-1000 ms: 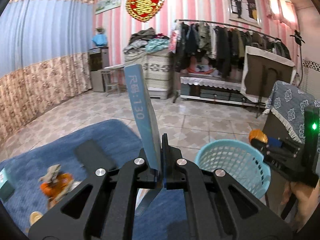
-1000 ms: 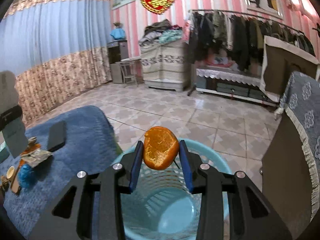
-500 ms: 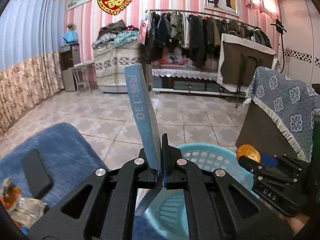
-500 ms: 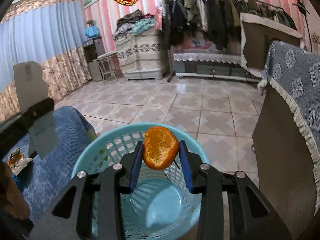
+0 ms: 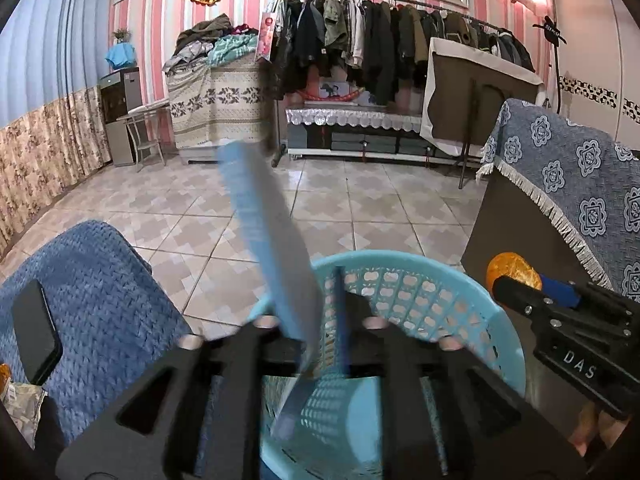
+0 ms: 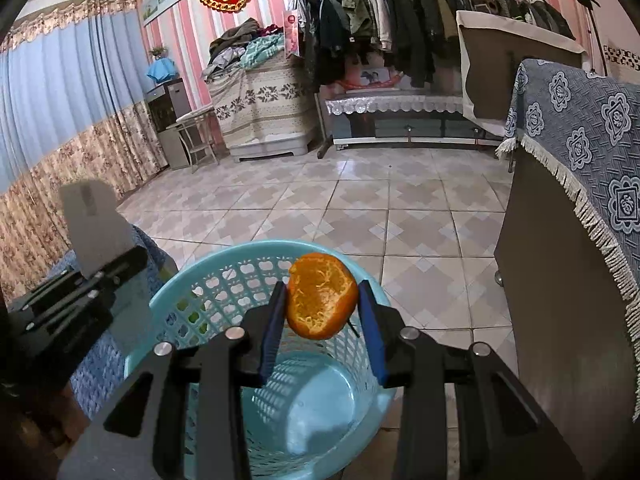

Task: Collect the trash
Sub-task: 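Move both tools over the blue basket and open them, dropping receipt and peel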

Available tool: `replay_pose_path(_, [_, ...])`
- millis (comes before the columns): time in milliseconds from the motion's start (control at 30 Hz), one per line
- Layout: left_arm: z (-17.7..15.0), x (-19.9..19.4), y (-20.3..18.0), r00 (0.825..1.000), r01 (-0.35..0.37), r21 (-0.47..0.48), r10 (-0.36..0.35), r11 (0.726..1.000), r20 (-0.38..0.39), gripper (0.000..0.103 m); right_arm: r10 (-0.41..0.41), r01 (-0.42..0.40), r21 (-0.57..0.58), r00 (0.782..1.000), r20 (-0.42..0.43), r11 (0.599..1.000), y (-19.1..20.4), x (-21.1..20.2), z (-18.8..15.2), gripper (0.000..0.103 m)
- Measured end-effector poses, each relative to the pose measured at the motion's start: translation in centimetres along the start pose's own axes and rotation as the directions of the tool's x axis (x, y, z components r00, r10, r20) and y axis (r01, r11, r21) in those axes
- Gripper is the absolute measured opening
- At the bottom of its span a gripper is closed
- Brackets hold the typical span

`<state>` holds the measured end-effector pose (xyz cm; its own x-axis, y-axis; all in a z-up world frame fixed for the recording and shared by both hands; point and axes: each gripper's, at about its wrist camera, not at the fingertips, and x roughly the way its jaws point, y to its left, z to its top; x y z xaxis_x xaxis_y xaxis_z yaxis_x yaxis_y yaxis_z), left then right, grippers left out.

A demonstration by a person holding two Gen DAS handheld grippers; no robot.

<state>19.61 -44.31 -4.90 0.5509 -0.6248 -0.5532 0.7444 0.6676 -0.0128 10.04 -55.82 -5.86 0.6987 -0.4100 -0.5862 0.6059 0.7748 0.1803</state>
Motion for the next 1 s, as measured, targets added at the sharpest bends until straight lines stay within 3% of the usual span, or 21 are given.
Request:
replay_pose_path(67, [-0.1,-0.1,0.2,1.0,-0.024,-0.004,0.024,1.0,0.002,0.055,0.003,-0.003,-0.004,1.0,0.0,1.0,0.2,0.0,0.0,0.037])
replay_pose_path(167, [-0.2,-0.7,1.1,0.999,-0.042,-0.012,0.042,0.999,0.002,0.062,0.003,-0.003,-0.01,1.0,-0.006,1.0,0.3,0.0,-0.1,0.037])
replay_pose_path(300, [-0.2,-1.3,2.4,0.997,-0.071,-0.029,0.072,0.997,0.018,0.08,0.004,-0.004,-0.012,1.0,-0.005,1.0,0.3,0.0,-0.2,0.037])
replay_pose_path(633, [-0.1,-2.6,4.6,0.993,-0.114,-0.053,0.116,0.992,0.026,0.092,0.016,-0.016,-0.042,1.0,-0.013,0.999,1.5,0.5,-0.4,0.037])
replay_pose_path(1000, [-0.4,-4.4,8.4,0.964,-0.252,-0.079,0.257,0.964,0.064,0.098,0.018,-0.019,-0.039,1.0,-0.018,0.999,3.5,1.9,-1.2,0.039])
